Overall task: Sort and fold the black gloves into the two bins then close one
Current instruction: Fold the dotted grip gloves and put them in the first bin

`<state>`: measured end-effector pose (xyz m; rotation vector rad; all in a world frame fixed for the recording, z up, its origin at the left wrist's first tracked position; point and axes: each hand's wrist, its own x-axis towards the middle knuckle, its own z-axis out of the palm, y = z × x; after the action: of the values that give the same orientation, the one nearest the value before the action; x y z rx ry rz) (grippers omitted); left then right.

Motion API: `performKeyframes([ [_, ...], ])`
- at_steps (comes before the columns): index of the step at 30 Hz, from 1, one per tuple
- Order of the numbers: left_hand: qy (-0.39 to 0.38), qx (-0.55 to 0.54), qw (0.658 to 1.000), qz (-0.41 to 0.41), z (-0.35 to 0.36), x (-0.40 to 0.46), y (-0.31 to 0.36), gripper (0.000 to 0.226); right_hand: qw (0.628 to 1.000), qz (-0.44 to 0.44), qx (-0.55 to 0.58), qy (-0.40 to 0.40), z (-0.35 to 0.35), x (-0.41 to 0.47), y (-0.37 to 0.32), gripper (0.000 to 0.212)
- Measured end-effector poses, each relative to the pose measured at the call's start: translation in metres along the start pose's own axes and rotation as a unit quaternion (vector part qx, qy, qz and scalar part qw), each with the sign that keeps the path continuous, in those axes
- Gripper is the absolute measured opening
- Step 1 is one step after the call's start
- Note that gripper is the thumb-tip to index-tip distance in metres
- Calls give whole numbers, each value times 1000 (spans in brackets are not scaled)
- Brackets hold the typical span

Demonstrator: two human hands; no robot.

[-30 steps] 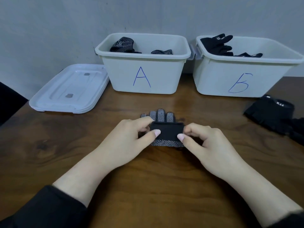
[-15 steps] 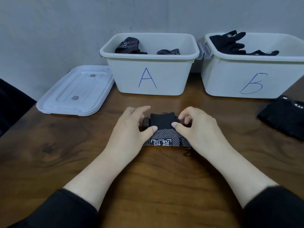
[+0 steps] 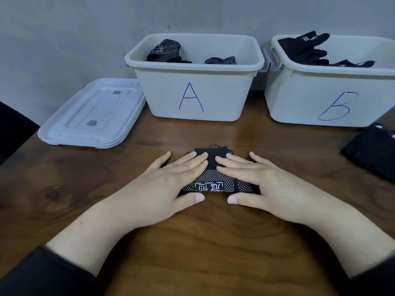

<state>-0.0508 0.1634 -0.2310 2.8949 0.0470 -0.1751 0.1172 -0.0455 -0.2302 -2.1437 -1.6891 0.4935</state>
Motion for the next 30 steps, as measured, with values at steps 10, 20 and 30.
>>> performKeyframes([
  [10,200,-75,976,35,-1,2,-6,35,987,16,33,159,-2,2,-8,24],
  [20,269,-333,896,-116,-2,22,8,17,943,118,176,257,3,23,-10,13],
  [30,215,-184,957,-68,2,28,-11,24,971,104,131,168,-6,34,-5,21],
])
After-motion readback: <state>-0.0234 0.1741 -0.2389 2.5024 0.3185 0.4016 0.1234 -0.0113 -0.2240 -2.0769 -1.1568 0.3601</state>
